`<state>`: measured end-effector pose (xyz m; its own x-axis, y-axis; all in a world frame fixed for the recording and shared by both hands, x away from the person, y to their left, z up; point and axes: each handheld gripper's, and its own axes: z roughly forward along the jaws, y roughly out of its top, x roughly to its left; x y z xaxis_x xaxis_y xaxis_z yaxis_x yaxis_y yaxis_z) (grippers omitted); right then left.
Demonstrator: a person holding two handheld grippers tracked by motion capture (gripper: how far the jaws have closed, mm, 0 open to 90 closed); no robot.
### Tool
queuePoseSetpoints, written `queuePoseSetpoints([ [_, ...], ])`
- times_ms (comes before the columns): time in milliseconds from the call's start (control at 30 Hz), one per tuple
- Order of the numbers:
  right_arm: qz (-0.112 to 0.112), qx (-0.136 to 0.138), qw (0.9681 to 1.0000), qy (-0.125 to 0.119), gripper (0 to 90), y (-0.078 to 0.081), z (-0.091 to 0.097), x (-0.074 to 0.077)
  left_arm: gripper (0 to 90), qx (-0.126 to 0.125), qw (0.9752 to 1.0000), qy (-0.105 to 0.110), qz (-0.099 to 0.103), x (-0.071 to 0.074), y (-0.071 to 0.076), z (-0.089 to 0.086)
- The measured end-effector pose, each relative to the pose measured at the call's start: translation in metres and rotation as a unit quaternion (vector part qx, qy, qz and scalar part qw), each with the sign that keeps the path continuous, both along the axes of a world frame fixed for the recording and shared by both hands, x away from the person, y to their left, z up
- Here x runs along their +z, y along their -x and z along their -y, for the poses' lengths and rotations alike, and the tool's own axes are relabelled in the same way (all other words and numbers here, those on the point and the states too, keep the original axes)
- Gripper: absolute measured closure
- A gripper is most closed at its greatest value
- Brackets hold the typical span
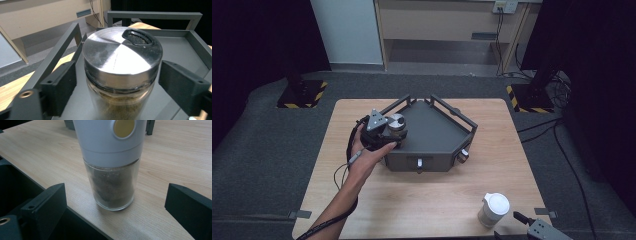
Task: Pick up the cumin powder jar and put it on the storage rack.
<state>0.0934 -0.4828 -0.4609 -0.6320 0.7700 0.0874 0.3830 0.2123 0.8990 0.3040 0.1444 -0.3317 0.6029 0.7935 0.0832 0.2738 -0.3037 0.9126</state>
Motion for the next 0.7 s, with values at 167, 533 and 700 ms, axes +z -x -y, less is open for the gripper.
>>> queuePoseSetpoints([
  [167, 0.001, 0.000, 1.0000, -0.001, 4.2, 0.000, 0.000, 0.000, 7.8, 0.006, 1.0000, -0.002, 0.002, 0.001, 0.006, 0.001],
  [533, 0.002, -0.002, 1.0000, -0.006, 4.1, 0.001, 0.002, 0.000, 7.4, 0.016, 0.9998, 0.005, 0.012, 0.003, 0.034, -0.012],
  [700, 0.004, -0.005, 0.9999, -0.008, 3.9, 0.002, 0.003, 0.000, 7.3, 0.019, 0.9996, 0.011, 0.020, 0.003, 0.052, -0.018],
])
